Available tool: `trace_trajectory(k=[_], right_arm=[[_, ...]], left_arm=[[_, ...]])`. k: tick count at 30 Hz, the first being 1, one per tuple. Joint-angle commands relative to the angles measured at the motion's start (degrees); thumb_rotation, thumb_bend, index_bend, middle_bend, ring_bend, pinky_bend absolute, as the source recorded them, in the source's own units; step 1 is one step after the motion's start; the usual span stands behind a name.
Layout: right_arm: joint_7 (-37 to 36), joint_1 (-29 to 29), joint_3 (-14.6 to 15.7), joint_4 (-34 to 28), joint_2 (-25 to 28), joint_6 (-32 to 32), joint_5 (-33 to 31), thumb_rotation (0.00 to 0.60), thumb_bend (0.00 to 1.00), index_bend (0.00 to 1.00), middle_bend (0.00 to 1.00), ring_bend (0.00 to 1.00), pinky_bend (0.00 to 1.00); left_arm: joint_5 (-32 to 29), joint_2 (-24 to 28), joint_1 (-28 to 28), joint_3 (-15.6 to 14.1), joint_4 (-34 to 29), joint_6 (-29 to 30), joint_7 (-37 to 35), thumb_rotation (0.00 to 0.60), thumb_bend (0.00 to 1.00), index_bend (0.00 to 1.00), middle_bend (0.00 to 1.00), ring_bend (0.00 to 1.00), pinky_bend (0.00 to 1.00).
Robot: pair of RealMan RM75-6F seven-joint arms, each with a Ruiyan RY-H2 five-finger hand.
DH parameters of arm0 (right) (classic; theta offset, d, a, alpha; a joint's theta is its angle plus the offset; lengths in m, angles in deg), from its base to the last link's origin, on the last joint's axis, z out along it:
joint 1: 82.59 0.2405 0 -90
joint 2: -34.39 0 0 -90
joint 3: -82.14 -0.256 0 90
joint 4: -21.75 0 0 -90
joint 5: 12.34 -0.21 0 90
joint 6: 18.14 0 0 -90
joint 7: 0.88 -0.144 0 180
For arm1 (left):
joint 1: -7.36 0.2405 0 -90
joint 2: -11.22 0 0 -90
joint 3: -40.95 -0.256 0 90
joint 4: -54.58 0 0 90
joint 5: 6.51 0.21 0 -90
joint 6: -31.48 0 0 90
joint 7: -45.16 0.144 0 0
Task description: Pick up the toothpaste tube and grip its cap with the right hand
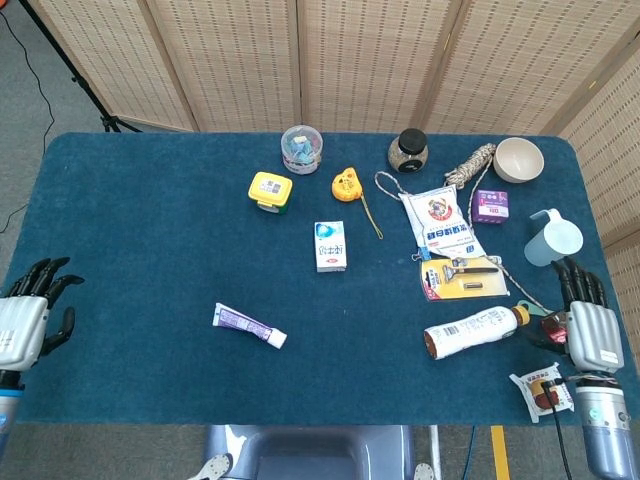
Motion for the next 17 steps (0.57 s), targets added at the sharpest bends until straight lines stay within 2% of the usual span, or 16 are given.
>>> trace_trajectory(k=[1, 6, 17], right_arm=[[0.7, -1.6, 1.1, -1.1, 0.6, 1.9, 1.2, 0.6, 0.0, 0.0, 0.0, 0.0, 0.0], [0.6, -3.0, 2.4, -2.3, 1.5, 3.4, 3.2, 0.6, 0.0, 0.0, 0.0, 0.0, 0.0], [-2.4, -4.4, 3.1, -1.7, 1.8, 4.3, 5.7, 0.6, 0.0, 0.0, 0.0, 0.0, 0.0]], left_arm=[[1.7, 0.3, 1.5, -1.0, 0.1, 0.5, -0.4, 0.6, 0.54, 0.27, 0.14, 0.08, 0.19], [5.6, 0.5, 2.7, -2.1, 0.4, 0.4, -1.6, 0.6, 0.54, 0.27, 0.14, 0.08, 0.19], [7.3, 2.1, 3.5, -0.5, -1.7, -1.2, -2.4, 0.6, 0.54, 0.27, 0.14, 0.08, 0.19]])
